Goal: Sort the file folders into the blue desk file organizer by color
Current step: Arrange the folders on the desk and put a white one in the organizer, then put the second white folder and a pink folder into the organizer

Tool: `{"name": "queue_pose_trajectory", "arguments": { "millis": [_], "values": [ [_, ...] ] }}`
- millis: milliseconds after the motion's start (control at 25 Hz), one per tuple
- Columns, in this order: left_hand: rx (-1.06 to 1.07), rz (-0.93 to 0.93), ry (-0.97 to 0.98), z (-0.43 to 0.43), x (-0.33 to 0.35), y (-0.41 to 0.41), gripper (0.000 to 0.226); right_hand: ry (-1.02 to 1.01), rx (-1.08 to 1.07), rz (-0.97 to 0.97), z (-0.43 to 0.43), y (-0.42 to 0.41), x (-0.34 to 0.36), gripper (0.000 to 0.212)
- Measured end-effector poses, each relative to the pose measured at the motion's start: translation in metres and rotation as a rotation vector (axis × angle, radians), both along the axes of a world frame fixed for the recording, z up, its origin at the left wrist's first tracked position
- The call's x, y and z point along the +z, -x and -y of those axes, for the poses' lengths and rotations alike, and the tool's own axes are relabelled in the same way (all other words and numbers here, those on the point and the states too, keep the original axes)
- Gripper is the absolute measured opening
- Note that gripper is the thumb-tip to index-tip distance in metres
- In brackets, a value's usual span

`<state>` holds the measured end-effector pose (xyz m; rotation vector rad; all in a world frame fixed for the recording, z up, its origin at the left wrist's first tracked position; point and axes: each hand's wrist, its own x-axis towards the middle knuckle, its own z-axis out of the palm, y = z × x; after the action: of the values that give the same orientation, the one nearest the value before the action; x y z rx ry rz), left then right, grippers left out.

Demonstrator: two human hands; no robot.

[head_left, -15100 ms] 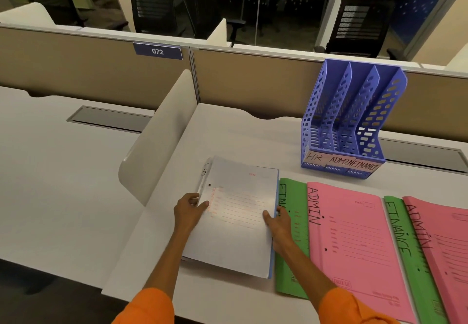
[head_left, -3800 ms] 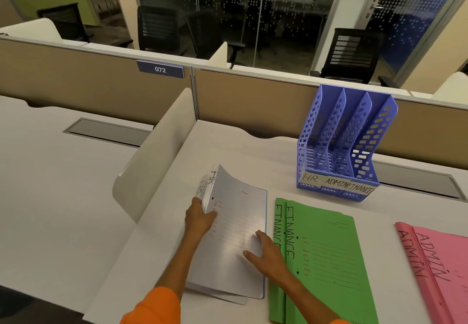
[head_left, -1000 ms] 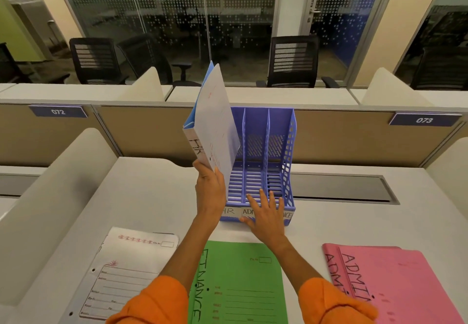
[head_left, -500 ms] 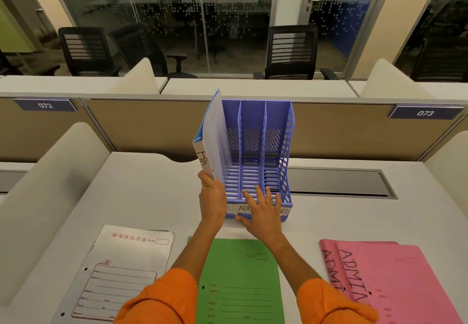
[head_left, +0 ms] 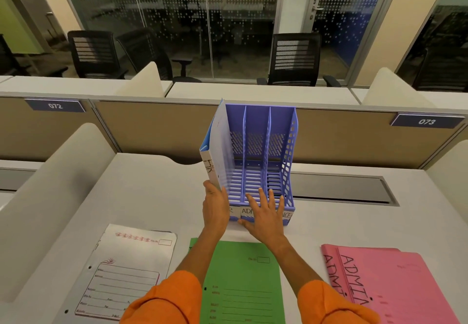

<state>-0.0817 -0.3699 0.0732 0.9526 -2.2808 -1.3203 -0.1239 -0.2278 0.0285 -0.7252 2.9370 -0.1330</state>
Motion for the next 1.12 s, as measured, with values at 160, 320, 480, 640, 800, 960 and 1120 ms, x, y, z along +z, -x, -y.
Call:
{"name": "queue_pose_trajectory", "arguments": {
  "millis": [160, 320, 480, 640, 800, 960, 1120],
  "values": [
    [-0.058, 0.08, 0.004, 0.007, 0.005, -0.012, 0.044, 0.0, 0.02, 0.011, -0.003, -0.004, 0.014, 0.088],
    [-0.14, 0.169, 0.146, 0.015, 0.014, -0.031, 0.077, 0.017, 0.016, -0.027, -0.007, -0.014, 0.033, 0.087],
    [-0.24, 0.235, 0.243, 0.023, 0.016, -0.057, 0.081, 0.079, 0.01, -0.051, -0.009, -0.038, 0.046, 0.086],
    [-0.283, 0.262, 0.301, 0.028, 0.009, -0.09, 0.076, 0.13, 0.001, -0.036, -0.011, -0.064, 0.05, 0.086],
    [-0.324, 0.249, 0.299, 0.03, 0.004, -0.127, 0.073, 0.128, 0.022, -0.02, -0.009, -0.094, 0.046, 0.085],
    [-0.342, 0.264, 0.286, 0.04, 0.001, -0.159, 0.07, 0.114, 0.077, -0.025, 0.016, -0.121, 0.042, 0.086],
    [-0.309, 0.267, 0.252, 0.072, -0.006, -0.198, 0.067, 0.161, 0.174, 0.026, 0.056, -0.156, 0.028, 0.085]
  ]
}}
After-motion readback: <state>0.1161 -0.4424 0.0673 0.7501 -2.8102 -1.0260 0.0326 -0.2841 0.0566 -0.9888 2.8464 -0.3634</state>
